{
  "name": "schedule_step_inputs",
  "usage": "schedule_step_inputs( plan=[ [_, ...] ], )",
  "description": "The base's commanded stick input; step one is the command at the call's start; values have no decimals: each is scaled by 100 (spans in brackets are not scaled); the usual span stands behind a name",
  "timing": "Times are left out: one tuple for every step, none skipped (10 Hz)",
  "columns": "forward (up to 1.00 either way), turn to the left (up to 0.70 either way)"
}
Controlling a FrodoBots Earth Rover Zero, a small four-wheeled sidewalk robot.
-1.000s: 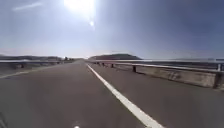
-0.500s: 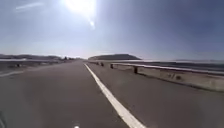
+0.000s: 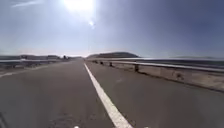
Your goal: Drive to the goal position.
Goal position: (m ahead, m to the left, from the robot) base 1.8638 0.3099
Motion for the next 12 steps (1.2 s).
schedule_step_inputs(
  plan=[
    [85,0],
    [85,0],
    [85,0],
    [85,0],
    [85,0],
    [85,0],
    [85,0],
    [85,16],
    [85,31],
    [85,25],
    [85,19],
    [85,13]
  ],
)
